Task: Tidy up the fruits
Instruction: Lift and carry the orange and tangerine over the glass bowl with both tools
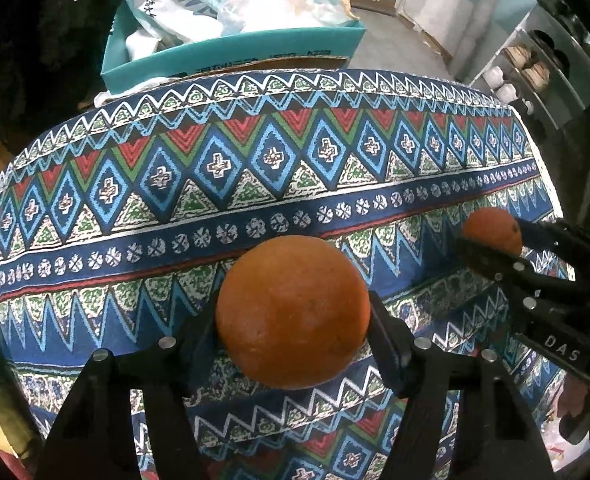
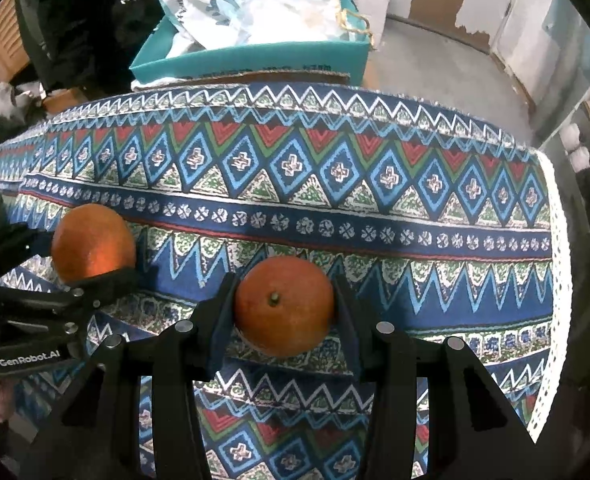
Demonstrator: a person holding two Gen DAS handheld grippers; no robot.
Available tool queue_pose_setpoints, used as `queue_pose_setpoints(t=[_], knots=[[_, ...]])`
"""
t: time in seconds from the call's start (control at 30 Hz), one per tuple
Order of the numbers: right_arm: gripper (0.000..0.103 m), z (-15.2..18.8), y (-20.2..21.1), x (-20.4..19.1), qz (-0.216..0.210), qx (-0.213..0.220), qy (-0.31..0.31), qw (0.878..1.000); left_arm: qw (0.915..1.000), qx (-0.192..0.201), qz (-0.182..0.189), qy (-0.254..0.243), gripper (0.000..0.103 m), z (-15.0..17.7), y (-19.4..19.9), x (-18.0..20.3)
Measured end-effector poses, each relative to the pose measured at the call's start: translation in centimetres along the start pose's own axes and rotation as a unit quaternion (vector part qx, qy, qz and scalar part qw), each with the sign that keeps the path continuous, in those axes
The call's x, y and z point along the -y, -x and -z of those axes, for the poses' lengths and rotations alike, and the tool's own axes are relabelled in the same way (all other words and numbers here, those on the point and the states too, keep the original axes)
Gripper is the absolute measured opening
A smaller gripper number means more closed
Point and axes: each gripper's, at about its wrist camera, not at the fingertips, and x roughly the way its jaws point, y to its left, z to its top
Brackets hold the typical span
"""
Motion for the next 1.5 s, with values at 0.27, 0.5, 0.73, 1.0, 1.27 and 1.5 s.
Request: queue_pose_setpoints(t=[0.27, 0.5, 0.73, 1.0, 1.27, 1.5], knots=[[0.045, -0.1, 2.1, -1.2, -0.001, 0.022, 0.007, 1.0, 0.9995, 0.024, -0.002, -0.019, 0.068, 1.5, 2.7, -0.6], [0.045, -0.4, 4.3, -2.8, -0.006, 0.04, 0.016, 0.999, 0.9979, 0.049, -0.004, -0.042, 0.068, 2.0, 6.2, -0.6], [0.045, -0.8, 8.0, -5.0, -0.024, 0.07, 0.029, 0.997, 0.9952, 0.07, -0.008, -0.068, 0.068, 2.7, 10.8, -1.4], [0.045, -1.3, 12.1, -8.3, -0.048, 0.109, 0.047, 0.992, 0.992, 0.098, -0.006, -0.079, 0.068, 3.5, 15.8, -2.8], [0.045, -1.7, 15.1, -12.1, -0.074, 0.135, 0.071, 0.985, 0.9894, 0.117, 0.002, -0.087, 0.068, 4.9, 19.3, -4.2], [0.045, -2.3, 16.6, -15.4, -0.094, 0.15, 0.09, 0.98, 0.9886, 0.129, 0.0, -0.078, 0.068, 6.1, 21.4, -6.9]])
